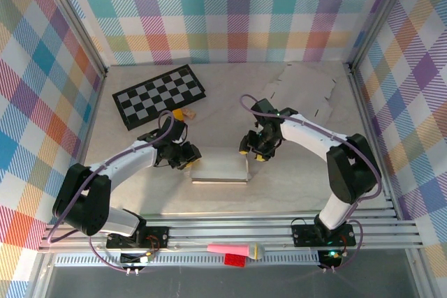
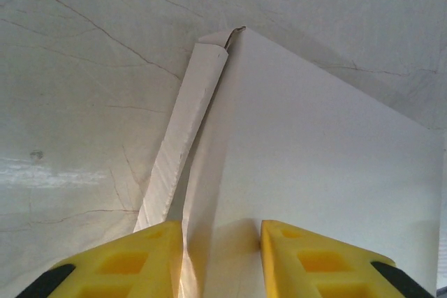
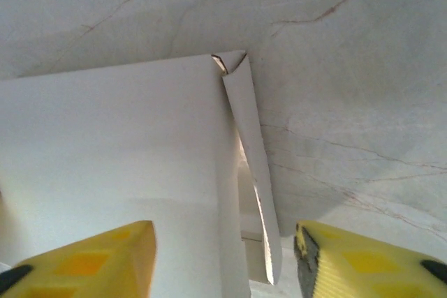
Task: Fold the paper box
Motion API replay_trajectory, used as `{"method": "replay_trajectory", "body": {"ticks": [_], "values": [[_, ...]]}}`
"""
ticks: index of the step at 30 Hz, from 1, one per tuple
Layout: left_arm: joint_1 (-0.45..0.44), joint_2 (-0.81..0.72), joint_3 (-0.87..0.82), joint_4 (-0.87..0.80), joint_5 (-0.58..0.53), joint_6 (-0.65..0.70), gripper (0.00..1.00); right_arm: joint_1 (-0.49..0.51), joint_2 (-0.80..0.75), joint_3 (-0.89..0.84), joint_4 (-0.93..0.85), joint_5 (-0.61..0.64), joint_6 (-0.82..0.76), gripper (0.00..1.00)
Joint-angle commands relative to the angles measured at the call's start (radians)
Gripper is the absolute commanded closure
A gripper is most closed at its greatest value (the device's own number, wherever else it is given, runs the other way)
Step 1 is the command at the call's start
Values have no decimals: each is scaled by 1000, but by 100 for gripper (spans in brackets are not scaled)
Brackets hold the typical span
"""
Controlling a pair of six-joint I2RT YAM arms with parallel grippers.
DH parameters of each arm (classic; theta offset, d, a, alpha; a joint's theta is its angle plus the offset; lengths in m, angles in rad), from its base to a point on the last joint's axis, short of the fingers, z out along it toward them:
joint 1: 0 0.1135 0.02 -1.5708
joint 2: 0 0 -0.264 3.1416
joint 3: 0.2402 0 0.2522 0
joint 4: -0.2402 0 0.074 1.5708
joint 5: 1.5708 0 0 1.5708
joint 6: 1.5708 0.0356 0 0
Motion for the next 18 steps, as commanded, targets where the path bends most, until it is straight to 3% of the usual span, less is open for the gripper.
{"method": "replay_trajectory", "body": {"ticks": [1, 8, 15, 18], "values": [[-11, 6, 33, -64, -26, 32, 66, 9, -52, -66, 20, -47, -52, 38], [-14, 25, 43, -90, -35, 53, 60, 35, -12, -110, 84, -103, -46, 36], [-16, 41, 44, -102, -45, 66, 59, 45, 30, -118, 86, -78, -31, 44], [-16, 24, 54, -133, -71, 87, 53, 45, 41, -118, 78, -58, -34, 45]]}}
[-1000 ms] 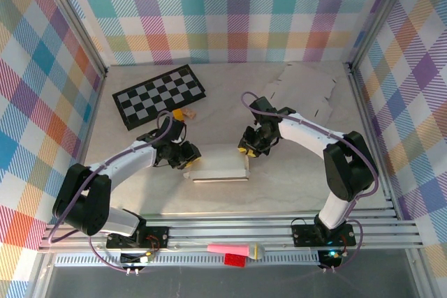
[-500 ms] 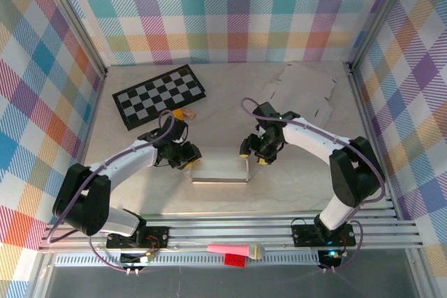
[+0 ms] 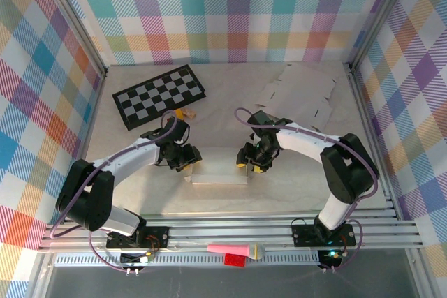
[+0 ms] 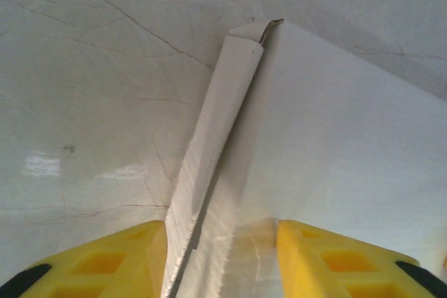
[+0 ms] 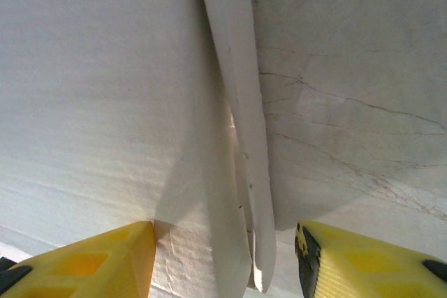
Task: Fold the paper box
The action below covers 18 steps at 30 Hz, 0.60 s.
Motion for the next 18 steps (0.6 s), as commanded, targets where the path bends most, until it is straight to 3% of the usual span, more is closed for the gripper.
{"method": "replay_trajectory", "body": {"ticks": [1, 6, 18], "values": [[-7, -22, 30, -61, -39, 40, 51, 6, 20, -10, -6, 19, -14, 46], [-6, -19, 31, -40, -3, 73, 52, 6, 34, -14, -1, 24, -17, 49], [-6, 6, -38, 78, 55, 70, 70, 6, 44, -32, 26, 8, -14, 55]]}}
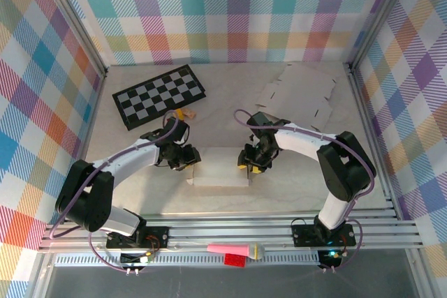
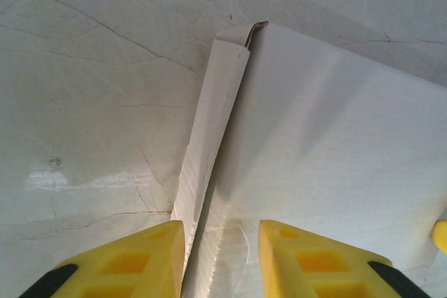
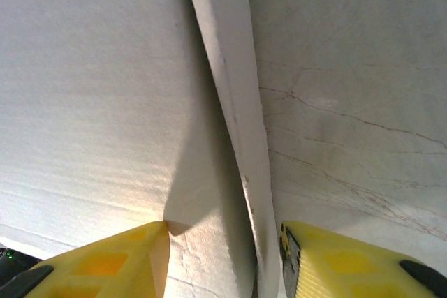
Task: Fold the paper box
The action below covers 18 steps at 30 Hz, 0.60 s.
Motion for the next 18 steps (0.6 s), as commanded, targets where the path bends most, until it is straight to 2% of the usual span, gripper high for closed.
{"method": "replay_trajectory", "body": {"ticks": [1, 10, 18], "values": [[-6, 16, -23, 42, 38, 1, 71, 6, 20, -23, 1, 3, -15, 56], [-6, 24, -31, 73, 39, -5, 75, 6, 63, 13, 20, -25, -47, 63], [-7, 52, -13, 106, 42, -19, 75, 1, 99, 76, -11, -11, -91, 66]]}}
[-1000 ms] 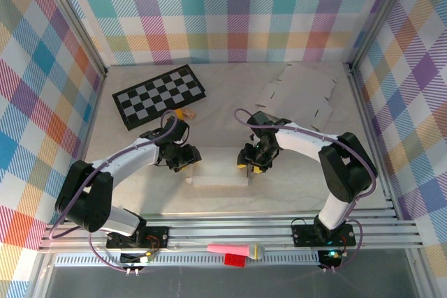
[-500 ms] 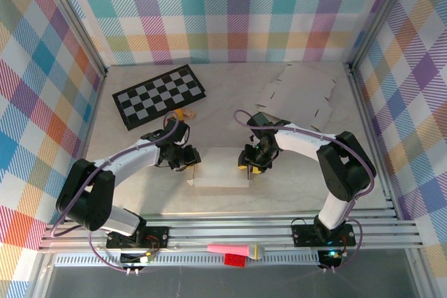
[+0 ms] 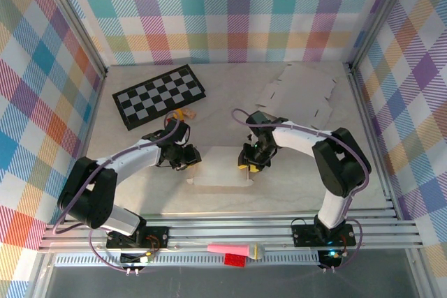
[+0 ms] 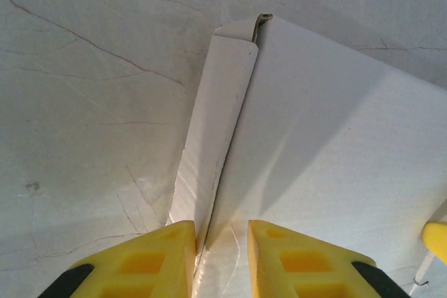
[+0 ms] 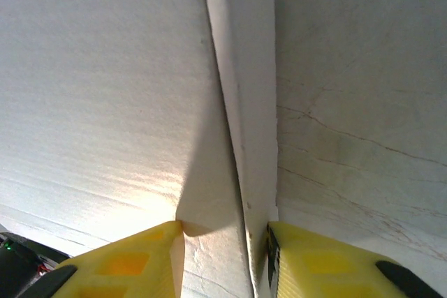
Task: Fold the paper box
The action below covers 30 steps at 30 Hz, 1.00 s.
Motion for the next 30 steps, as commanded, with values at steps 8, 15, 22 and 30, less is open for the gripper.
{"method": "replay_trajectory", "body": {"ticks": [8, 15, 22, 30], "values": [[0, 98, 72, 90, 17, -16, 75, -49, 112, 143, -47, 44, -108, 69], [0, 87, 42, 82, -1, -1, 78, -71, 131, 154, -67, 45, -129, 70], [1, 38, 35, -10, -56, 52, 67, -77, 123, 125, -64, 45, -125, 70], [5, 45, 32, -32, -58, 79, 70, -79, 123, 125, -70, 52, -125, 70]]}}
